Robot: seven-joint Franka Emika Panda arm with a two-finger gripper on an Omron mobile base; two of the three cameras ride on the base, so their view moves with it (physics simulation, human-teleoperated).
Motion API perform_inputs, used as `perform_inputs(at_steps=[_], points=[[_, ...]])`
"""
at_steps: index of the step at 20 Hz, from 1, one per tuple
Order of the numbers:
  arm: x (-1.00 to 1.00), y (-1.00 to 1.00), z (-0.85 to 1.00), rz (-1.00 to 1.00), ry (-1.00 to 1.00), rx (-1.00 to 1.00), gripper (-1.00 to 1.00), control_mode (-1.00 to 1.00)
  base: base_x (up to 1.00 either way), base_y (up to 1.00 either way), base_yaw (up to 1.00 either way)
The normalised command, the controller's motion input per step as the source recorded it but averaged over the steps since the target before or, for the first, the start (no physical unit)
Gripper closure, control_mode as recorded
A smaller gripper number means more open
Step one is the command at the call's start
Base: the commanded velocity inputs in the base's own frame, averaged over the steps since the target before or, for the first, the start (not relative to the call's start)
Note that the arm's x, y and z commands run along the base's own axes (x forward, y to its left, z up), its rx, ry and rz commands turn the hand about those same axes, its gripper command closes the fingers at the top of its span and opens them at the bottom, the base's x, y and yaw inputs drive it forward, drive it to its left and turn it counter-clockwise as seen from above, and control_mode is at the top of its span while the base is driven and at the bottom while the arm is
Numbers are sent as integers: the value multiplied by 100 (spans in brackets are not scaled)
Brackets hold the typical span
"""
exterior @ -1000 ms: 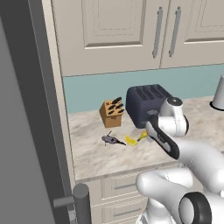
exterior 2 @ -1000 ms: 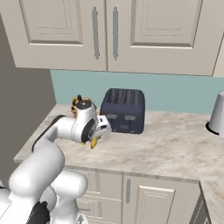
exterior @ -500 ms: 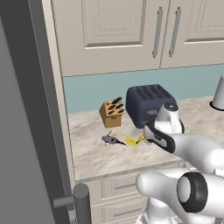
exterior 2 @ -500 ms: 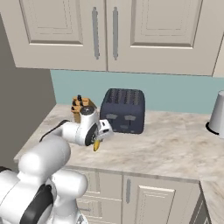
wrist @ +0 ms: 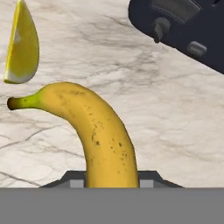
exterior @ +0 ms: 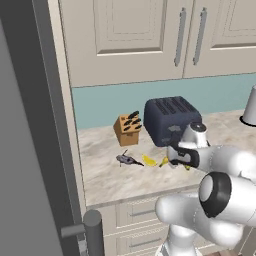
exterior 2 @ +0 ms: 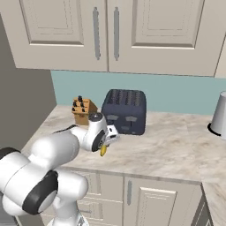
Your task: Open the fridge, remove the banana, lemon wedge, and fish, and place them on any counter.
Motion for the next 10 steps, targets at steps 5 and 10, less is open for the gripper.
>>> perform_inputs(at_steps=[5, 10], points=[[9, 0, -38, 0, 0, 0, -100, -100, 0, 0, 0], [36, -2, -17, 3, 0, 0, -100, -100, 0, 0, 0]])
